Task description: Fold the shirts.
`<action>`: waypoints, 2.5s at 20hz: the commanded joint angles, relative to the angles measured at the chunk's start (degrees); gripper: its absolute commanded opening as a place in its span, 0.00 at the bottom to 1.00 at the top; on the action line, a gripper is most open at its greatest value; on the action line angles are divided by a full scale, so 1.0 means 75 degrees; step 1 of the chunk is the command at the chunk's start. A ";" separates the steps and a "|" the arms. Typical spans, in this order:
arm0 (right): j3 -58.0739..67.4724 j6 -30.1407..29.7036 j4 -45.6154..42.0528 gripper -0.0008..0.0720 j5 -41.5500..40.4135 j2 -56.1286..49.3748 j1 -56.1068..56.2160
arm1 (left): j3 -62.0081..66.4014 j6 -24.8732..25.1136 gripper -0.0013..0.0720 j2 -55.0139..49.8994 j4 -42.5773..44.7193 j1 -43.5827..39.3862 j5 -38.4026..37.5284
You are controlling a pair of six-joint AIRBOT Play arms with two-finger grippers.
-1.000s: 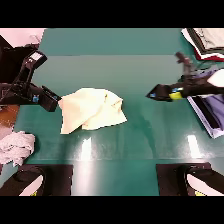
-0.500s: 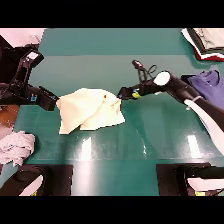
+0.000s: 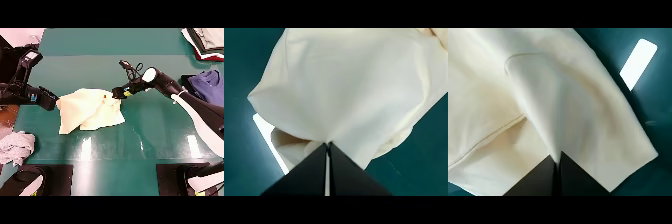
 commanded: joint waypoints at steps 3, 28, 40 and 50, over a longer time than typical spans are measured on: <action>0.0498 0.0047 -0.1329 0.03 0.0318 0.1746 -0.0670 | 0.1746 -0.0886 0.05 0.0009 0.1329 0.0003 -0.0064; 0.4497 0.1172 -0.1941 0.03 0.4016 0.2710 -0.2331 | 0.2055 -0.0536 0.05 -0.0026 -0.1125 0.0003 -0.0568; 0.4497 0.1652 -0.3506 0.17 0.2308 -0.0166 -0.2331 | 0.0740 -0.0560 0.55 -0.2888 -0.1518 0.0003 0.2200; 0.4482 0.0927 -0.2361 0.54 0.5598 0.0224 -0.3261 | 0.2270 -0.0119 0.60 -0.3984 -0.1512 0.2605 0.0548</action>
